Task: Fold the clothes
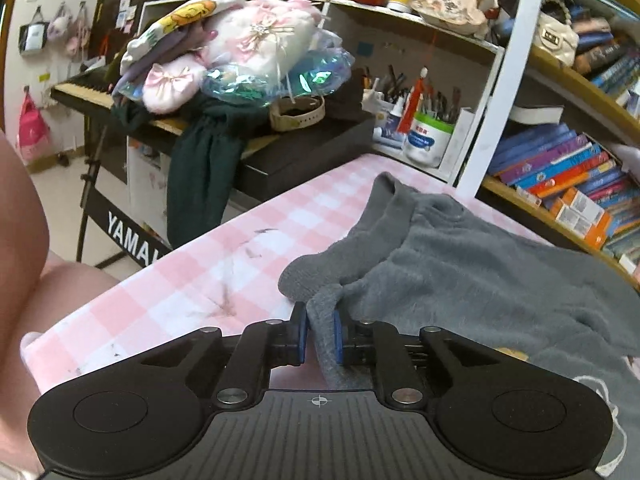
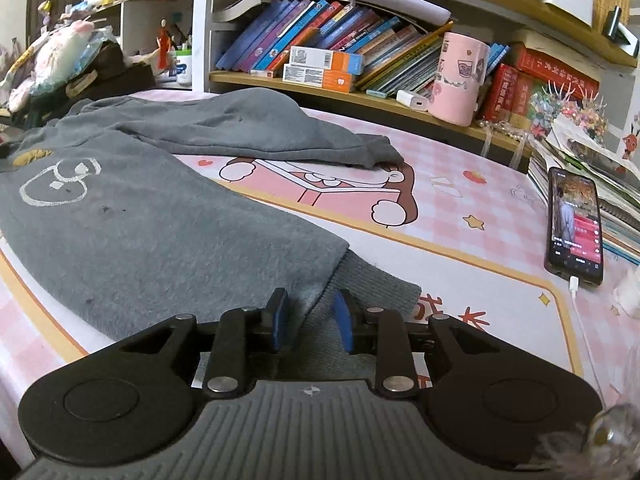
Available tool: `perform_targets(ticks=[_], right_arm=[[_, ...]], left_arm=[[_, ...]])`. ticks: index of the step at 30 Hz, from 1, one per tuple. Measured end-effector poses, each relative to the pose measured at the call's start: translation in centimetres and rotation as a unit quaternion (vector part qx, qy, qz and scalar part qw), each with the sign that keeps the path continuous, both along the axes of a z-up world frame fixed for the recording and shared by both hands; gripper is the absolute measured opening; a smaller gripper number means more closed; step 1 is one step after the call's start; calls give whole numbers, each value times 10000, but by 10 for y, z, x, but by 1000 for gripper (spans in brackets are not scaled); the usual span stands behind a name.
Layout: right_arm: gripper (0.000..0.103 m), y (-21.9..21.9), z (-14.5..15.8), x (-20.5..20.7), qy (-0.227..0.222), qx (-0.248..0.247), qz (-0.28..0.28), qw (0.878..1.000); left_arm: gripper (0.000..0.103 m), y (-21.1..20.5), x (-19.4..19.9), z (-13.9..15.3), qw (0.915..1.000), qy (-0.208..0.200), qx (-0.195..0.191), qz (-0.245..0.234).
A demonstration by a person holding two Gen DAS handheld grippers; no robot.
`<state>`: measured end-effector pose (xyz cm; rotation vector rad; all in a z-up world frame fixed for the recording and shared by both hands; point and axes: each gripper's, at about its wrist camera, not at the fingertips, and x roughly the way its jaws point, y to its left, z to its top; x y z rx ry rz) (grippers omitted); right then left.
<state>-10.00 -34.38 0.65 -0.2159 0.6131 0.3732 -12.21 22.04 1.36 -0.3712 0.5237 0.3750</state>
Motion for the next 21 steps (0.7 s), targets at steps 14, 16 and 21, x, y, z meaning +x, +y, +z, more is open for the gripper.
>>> perform_targets(ticks=[14,16,21], right_arm=[[50,-2,13,4,49,219,10,9997],[70,-4,22,9,-68,275,-97,9996],[77,-16,45,50,-250,339,-550,9976]], left_arm=[[68,-23,0,38,9937,-1017,5,-460],[79,-37,16,36,9928,-948,76,-734],[88,-67,54,22,9898,-736,266,-1187]])
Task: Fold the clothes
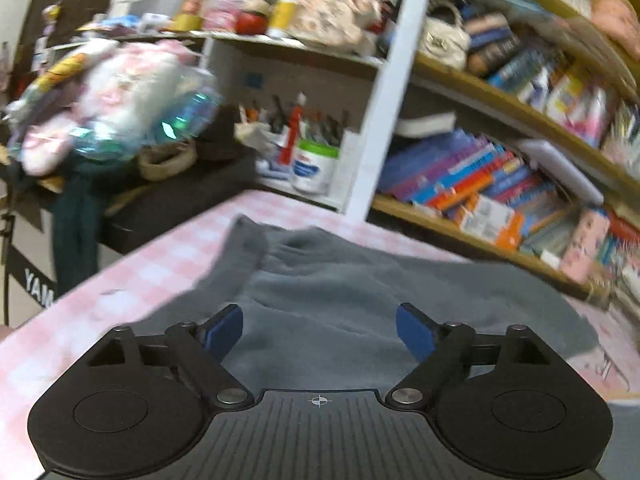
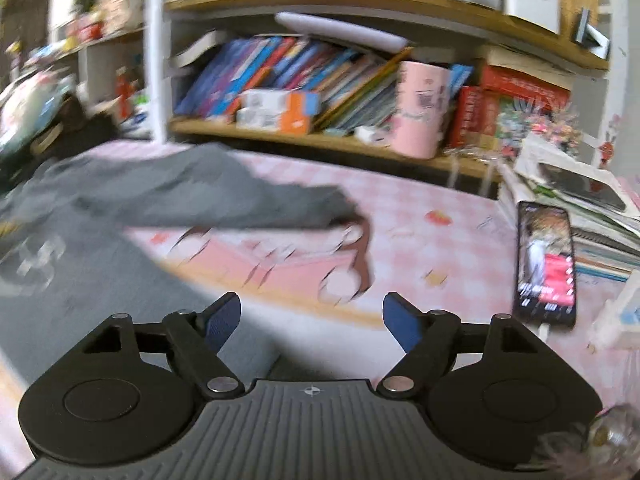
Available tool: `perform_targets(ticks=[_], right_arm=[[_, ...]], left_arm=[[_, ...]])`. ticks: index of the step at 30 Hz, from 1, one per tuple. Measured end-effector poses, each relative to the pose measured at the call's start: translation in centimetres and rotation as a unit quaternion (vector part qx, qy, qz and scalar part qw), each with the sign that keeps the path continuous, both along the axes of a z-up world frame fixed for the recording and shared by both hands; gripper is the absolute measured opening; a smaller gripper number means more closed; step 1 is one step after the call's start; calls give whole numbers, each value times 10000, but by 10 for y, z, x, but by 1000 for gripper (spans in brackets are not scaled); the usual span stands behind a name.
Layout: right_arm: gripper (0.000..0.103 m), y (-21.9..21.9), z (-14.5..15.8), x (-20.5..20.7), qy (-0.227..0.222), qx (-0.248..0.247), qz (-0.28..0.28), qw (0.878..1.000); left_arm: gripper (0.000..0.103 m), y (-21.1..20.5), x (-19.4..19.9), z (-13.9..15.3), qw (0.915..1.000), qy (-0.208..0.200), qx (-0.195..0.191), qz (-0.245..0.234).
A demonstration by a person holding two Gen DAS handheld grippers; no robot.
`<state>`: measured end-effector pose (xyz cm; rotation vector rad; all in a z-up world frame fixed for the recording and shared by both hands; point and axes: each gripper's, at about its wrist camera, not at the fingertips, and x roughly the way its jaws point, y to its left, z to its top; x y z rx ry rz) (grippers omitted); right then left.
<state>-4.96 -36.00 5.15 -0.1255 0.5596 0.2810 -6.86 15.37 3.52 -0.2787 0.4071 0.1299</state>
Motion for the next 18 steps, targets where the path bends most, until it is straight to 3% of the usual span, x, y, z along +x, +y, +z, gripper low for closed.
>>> perform_targets(ticks=[5,9,11,18], right_arm=[[77,4,12,76,154,-67,-256,9995],[76,22,15,146,386,-205,-366,9984],[76,36,14,174,444,-336,-368,9978],[75,88,-16,249,686,-1009,-490,9913]], left_arm=[[92,-15,10,-13,9991,261,320,-87],[103,-25,1,-8,9983,-11,536,-235],[103,-28,0,-7,9976,-36,665,-188],[103,-38,10,-8,9938,331,1051,127]])
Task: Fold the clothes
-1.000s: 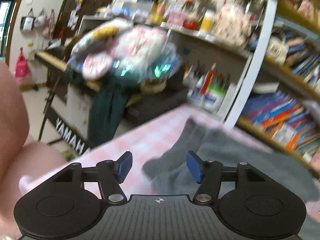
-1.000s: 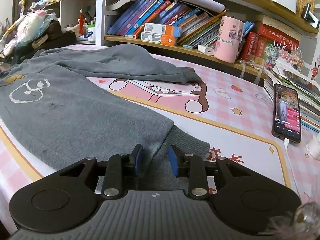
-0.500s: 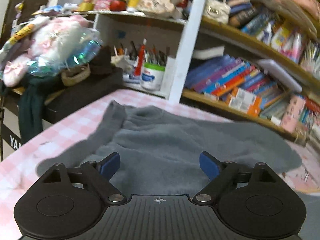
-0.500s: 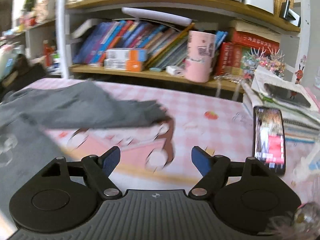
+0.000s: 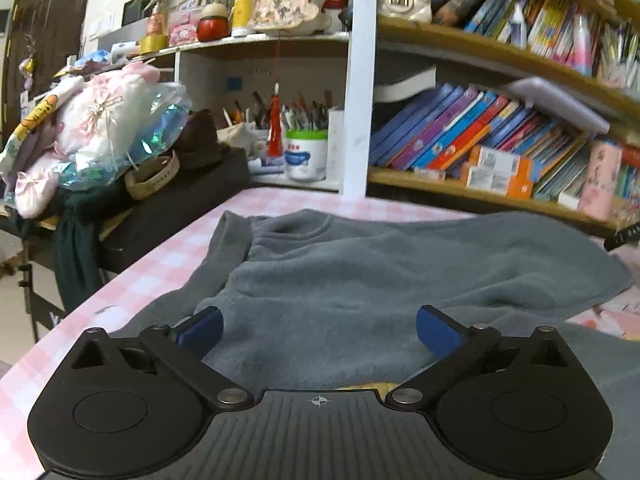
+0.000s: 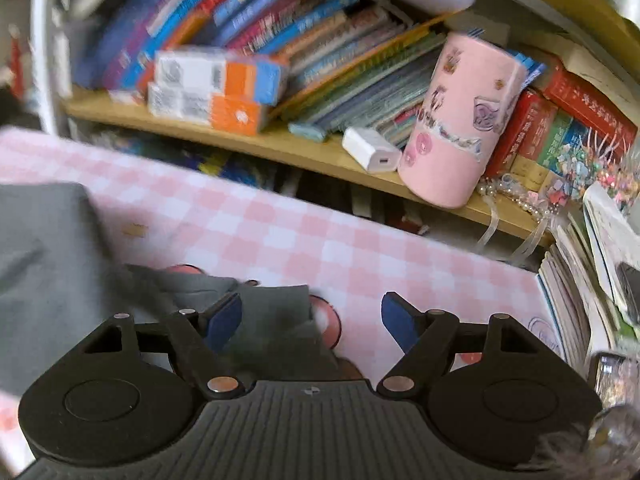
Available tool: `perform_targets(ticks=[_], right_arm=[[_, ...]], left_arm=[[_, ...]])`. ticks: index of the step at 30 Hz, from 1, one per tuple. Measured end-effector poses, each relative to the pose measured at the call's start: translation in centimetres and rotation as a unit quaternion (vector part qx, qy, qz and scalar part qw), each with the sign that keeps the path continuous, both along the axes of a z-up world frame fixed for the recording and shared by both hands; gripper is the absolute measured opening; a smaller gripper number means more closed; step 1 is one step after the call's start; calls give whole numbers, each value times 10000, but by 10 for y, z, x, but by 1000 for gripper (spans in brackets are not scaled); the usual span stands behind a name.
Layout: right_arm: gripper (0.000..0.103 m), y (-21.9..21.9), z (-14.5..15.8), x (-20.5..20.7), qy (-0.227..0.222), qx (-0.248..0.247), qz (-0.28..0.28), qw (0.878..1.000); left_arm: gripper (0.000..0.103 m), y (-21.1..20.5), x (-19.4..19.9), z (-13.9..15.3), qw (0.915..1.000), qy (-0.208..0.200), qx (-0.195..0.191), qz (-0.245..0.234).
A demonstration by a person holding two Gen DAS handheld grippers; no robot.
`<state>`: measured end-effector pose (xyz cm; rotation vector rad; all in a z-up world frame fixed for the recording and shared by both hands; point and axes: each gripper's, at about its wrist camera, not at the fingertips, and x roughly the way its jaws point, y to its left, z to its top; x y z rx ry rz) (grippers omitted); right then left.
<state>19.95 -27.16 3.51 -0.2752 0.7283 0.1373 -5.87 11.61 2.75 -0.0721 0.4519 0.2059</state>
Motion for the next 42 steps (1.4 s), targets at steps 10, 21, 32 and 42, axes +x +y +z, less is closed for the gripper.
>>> perform_targets(ticks=[10,21,32,42], right_arm=[[72,-2,-3,-7,105,490,390,9980],[71,-24,-21,28,154,344,-944,9948],[70,-55,2,-8,-185,879,-711,9934],[66,-80,-18,-10,23,807,-1299,9882]], left_arm=[[103,-11,0,0,9993,43,327,-159],[103,-15,2,0,9988,112,419,-221],[103,-16,4,-1,9986,185,442,-228],[103,-16,8,-4,9981,348,421,-276]])
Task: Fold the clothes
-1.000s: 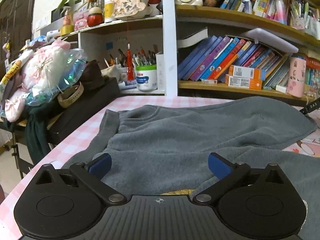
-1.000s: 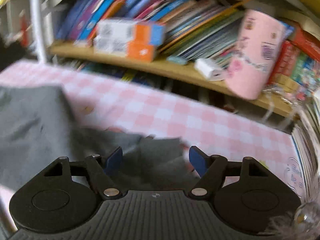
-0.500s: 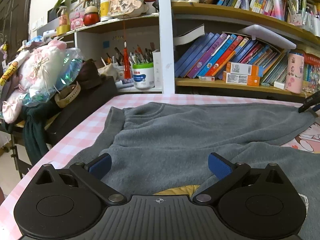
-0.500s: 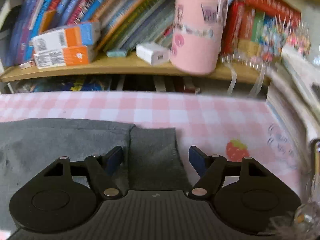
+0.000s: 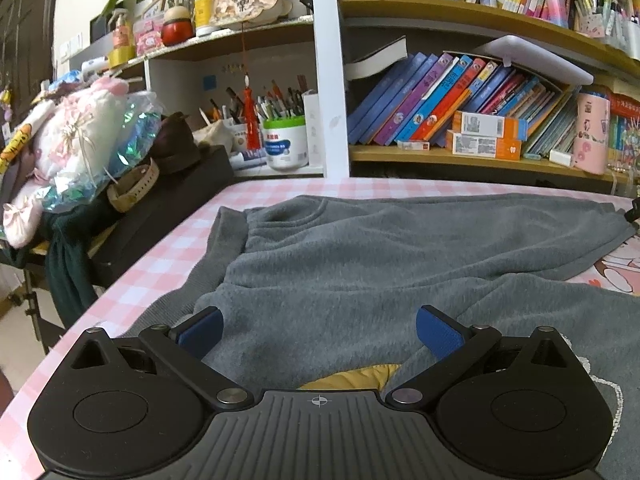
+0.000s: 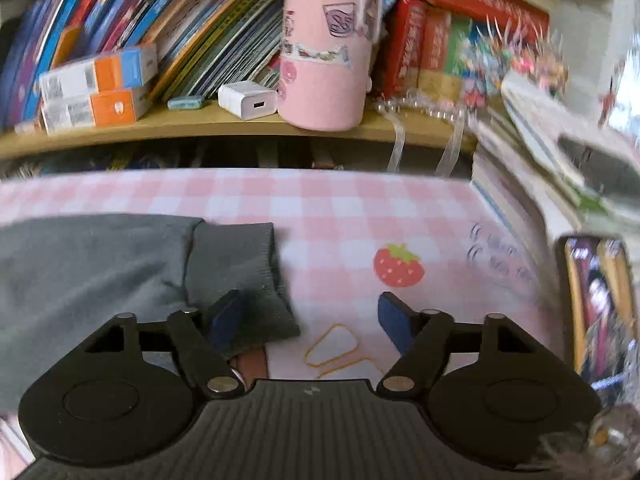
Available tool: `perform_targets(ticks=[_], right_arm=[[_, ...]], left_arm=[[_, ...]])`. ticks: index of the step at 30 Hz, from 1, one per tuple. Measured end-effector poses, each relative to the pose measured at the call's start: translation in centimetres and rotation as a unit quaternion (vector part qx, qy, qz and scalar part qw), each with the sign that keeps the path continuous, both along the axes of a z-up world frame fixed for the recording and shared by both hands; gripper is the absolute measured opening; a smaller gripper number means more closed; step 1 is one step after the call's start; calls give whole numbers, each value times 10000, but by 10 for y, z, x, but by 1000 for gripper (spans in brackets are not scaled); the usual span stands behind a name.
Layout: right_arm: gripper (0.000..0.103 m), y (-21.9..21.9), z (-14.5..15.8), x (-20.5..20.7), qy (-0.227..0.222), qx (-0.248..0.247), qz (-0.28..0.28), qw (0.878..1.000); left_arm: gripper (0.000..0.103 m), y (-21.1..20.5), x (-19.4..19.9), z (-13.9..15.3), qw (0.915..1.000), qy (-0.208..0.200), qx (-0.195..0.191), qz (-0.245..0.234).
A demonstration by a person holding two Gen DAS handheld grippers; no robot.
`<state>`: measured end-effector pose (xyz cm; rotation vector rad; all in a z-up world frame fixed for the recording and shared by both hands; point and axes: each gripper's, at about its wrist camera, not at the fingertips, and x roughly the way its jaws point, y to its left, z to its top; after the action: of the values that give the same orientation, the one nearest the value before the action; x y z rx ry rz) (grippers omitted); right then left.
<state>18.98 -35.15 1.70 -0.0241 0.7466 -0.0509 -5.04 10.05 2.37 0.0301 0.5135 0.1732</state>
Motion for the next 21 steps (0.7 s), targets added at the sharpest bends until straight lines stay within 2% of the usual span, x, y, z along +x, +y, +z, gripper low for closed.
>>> perform_targets(ticks=[3,7,14,18,21], right_arm=[[64,2,11,-20,-180,131,135,9997],[65,6,30,-74,-466,327,715,9958],[68,29,33,-201,-768,-431,1716,9812],[68,29,23,-246,-608,-362,1976,9777],[68,26,10,-254,-387,-543,1998,9776]], left_arm=[[103,2,2,-1,10000,46,-41,3],[103,1,2,-2,10000,39,-9,23],[103,-1,5,-3,9998,153,65,99],[103,-3,9,-6,9994,298,142,92],[103,-3,11,-7,9992,365,160,95]])
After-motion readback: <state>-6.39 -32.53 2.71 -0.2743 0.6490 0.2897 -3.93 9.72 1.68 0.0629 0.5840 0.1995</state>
